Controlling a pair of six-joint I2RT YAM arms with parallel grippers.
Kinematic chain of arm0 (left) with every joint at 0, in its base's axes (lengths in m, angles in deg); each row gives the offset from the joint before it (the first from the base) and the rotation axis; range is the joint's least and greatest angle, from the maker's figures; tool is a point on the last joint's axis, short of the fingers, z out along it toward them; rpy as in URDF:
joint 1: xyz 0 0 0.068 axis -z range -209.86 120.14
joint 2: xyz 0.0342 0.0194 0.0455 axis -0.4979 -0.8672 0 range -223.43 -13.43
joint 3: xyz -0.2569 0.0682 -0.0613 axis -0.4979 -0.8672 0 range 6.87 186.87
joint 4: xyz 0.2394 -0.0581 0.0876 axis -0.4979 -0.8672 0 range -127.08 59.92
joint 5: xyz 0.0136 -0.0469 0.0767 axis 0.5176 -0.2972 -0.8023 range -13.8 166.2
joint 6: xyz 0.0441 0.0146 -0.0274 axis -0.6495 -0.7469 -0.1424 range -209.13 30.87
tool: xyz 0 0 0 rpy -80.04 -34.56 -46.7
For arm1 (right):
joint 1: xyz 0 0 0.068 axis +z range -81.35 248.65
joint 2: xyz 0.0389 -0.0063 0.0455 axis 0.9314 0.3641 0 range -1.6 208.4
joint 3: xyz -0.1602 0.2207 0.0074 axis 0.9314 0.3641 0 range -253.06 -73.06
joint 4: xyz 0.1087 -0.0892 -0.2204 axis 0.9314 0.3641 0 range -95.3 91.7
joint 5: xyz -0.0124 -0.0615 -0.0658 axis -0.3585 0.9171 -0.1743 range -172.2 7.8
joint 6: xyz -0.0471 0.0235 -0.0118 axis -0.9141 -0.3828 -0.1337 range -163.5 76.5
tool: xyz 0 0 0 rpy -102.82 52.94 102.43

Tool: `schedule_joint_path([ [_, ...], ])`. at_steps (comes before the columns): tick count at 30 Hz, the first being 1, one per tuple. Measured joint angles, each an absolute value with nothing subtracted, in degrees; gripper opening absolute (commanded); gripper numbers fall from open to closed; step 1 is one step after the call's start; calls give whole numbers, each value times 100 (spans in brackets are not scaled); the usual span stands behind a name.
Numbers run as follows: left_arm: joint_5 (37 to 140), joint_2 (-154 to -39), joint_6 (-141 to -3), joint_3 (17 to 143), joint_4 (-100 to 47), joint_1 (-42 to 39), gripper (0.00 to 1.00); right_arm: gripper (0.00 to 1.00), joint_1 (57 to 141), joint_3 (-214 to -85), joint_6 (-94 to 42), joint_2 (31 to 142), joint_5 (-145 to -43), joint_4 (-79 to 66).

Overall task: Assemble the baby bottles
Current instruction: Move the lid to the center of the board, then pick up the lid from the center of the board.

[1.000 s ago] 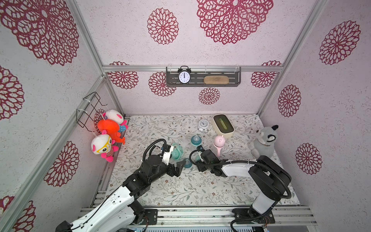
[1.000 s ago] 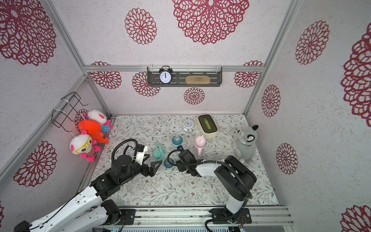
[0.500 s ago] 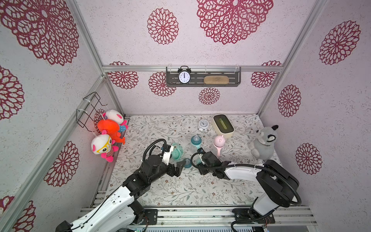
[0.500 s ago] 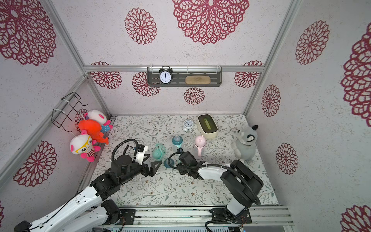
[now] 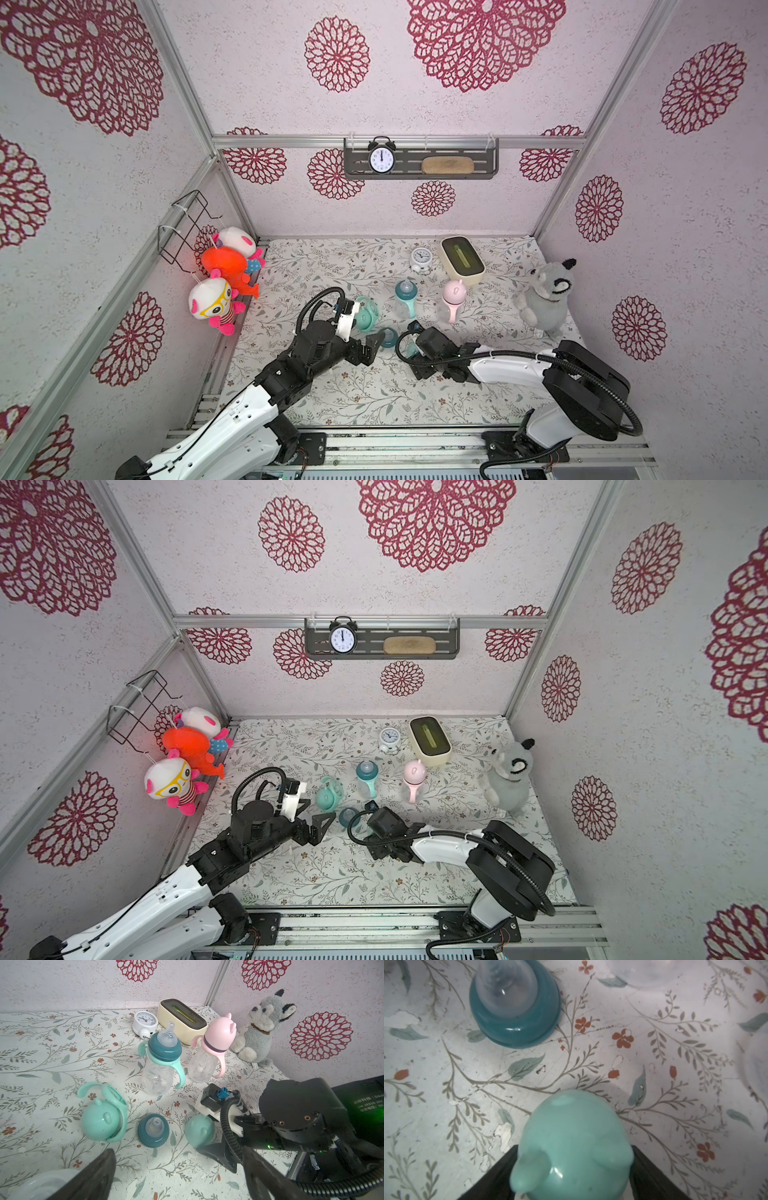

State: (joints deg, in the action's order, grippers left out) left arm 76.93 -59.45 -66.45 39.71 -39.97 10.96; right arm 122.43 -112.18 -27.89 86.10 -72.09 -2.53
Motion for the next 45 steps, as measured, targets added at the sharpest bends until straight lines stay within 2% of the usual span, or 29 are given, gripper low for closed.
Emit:
schedule_joint_path([
  [9,7695,-5945,-6634,3971,-3997,1096,98,88,12195,-11633,-2793,8628,-7316,155],
  [24,7636,-5840,-6634,3968,-4030,1096,98,81,12070,-11769,-2843,9017,-7499,273],
  [34,7588,-5845,-6634,3968,-4032,1096,98,82,12055,-11889,-2878,9157,-7502,217],
  [38,7590,-5845,-6632,3968,-4032,1096,98,78,12053,-11928,-2889,9194,-7504,201],
  [45,7590,-5847,-6632,3968,-4030,1096,98,79,12048,-11928,-2891,9194,-7499,210],
])
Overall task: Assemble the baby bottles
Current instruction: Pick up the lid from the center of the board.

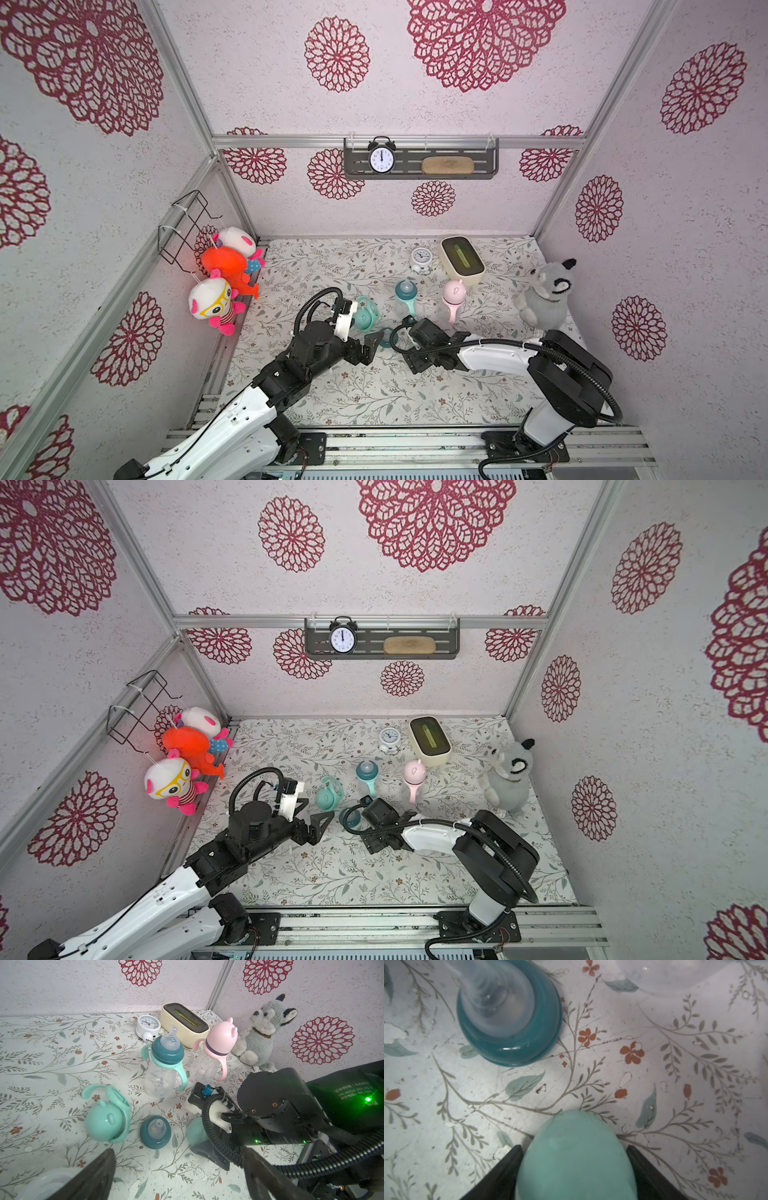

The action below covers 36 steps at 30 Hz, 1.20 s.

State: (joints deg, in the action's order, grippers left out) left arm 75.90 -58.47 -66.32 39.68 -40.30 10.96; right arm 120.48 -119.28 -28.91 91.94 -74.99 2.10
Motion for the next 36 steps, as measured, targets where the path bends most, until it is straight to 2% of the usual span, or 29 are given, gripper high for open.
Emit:
schedule_joint_path([
  [8,7592,-5925,-6634,3968,-4030,1096,98,72,12042,-11972,-2887,9170,-7488,352],
  [15,7610,-5925,-6634,3968,-4028,1096,98,71,11954,-12372,-2887,8665,-7438,923],
  [24,7608,-5967,-6636,3968,-4032,1096,98,70,11784,-13613,-2948,8226,-7425,1843],
  [36,7586,-5989,-6639,3971,-4032,1096,98,70,11312,-15471,-3462,8503,-7132,2625],
])
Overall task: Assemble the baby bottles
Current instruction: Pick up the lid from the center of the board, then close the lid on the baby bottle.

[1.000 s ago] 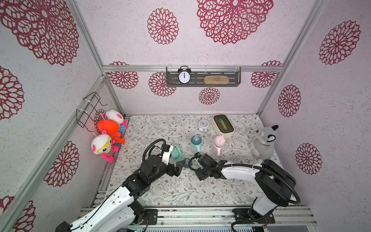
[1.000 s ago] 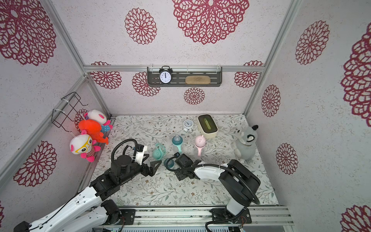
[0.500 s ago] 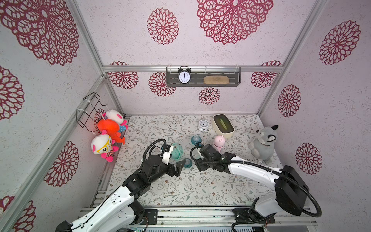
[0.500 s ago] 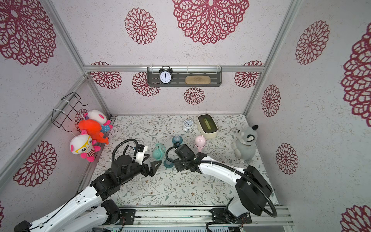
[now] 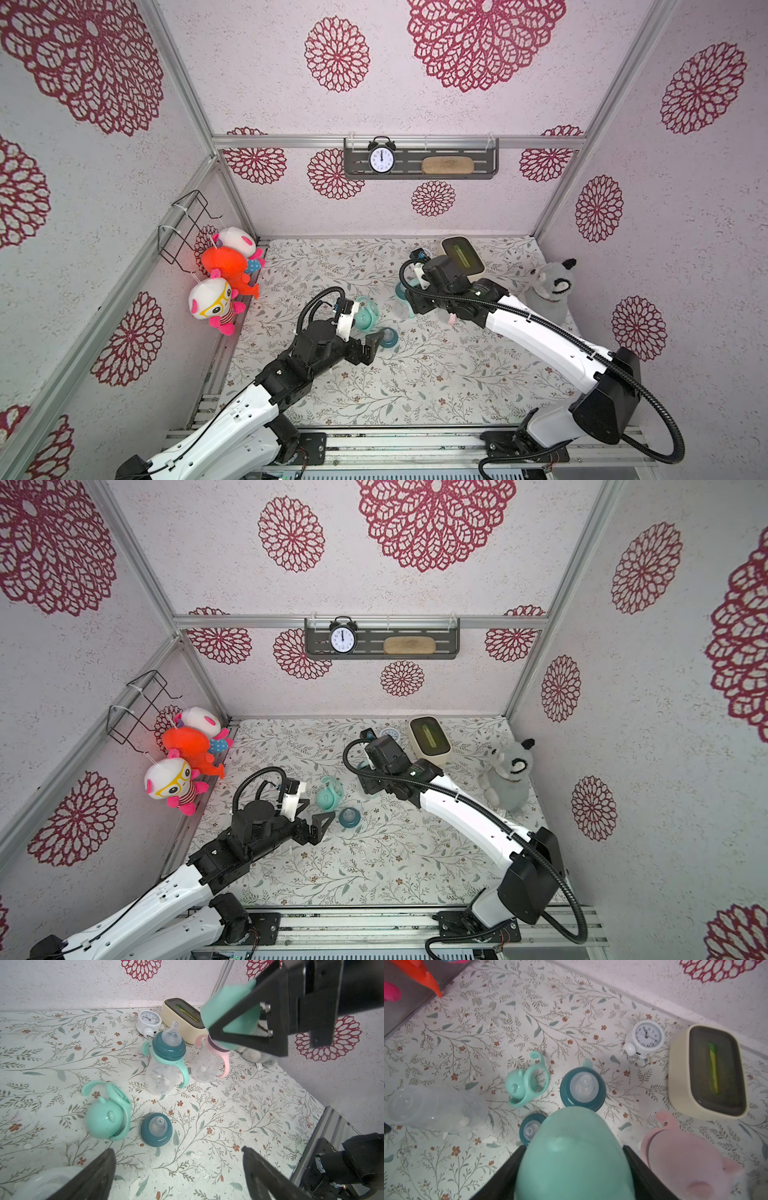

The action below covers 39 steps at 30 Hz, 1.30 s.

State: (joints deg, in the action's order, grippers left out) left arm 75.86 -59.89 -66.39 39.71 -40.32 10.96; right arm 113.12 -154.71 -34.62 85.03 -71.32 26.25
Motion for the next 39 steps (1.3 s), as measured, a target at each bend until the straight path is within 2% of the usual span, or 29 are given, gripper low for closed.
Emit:
schedule_joint_path([
  [19,7586,-6006,-6656,3971,-4060,1096,98,70,10892,-17770,-4183,10558,-7193,3775],
  [39,7588,-6006,-6663,3971,-4139,1096,98,71,10711,-19060,-4310,11500,-7762,4811],
])
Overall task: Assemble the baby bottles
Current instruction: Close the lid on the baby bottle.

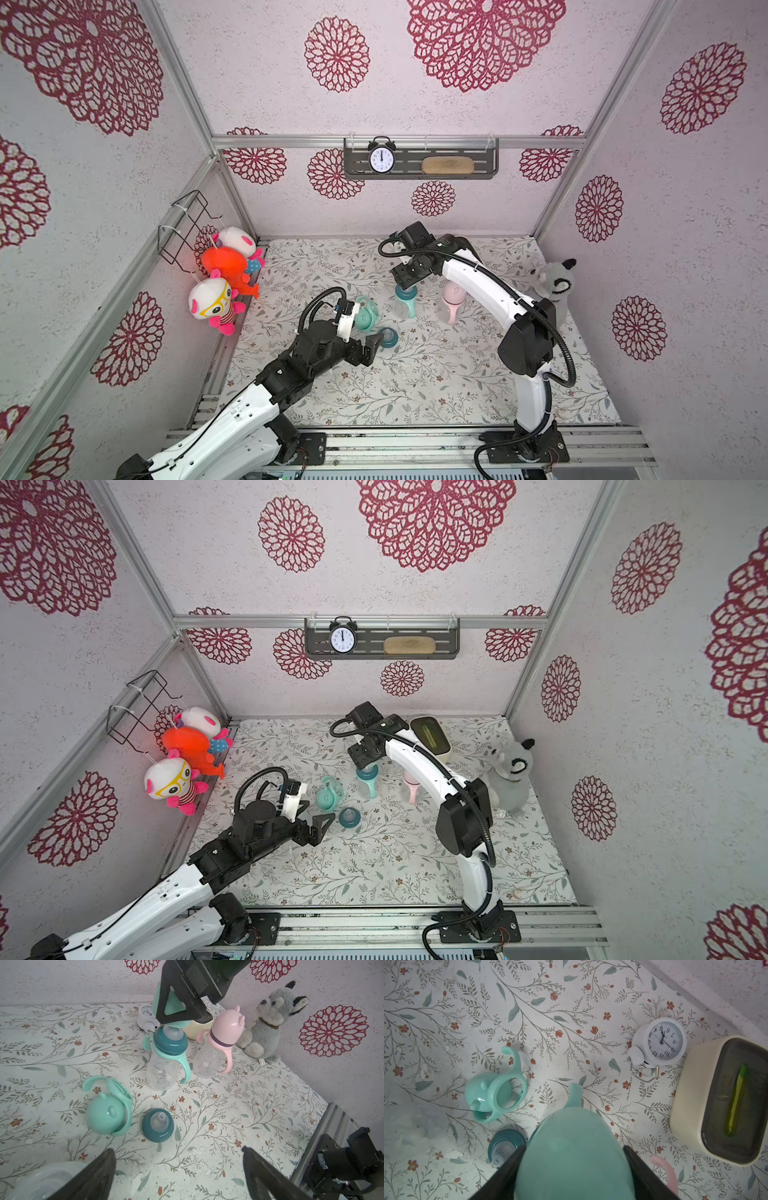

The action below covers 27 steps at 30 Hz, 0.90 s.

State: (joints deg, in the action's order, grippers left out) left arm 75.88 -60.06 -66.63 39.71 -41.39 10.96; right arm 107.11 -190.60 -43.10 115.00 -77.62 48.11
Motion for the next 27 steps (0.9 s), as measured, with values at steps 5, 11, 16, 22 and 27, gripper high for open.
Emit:
schedule_joint_path([
  [5,7588,-6006,-6663,3971,-4148,1096,98,71,10711,-19071,-4308,11506,-7856,4944],
  [11,7588,-6026,-6669,3971,-4146,1096,98,71,10715,-19069,-4310,11511,-7941,5036],
  [16,7595,-6076,-6669,3971,-4152,1096,98,71,10739,-19058,-4308,11561,-7941,5036],
  [22,7617,-6076,-6669,3971,-4146,1096,98,71,10774,-18922,-4310,11614,-7943,5027],
  [27,7651,-6076,-6680,3971,-4146,1096,98,71,10787,-18863,-4310,11638,-7941,5023],
])
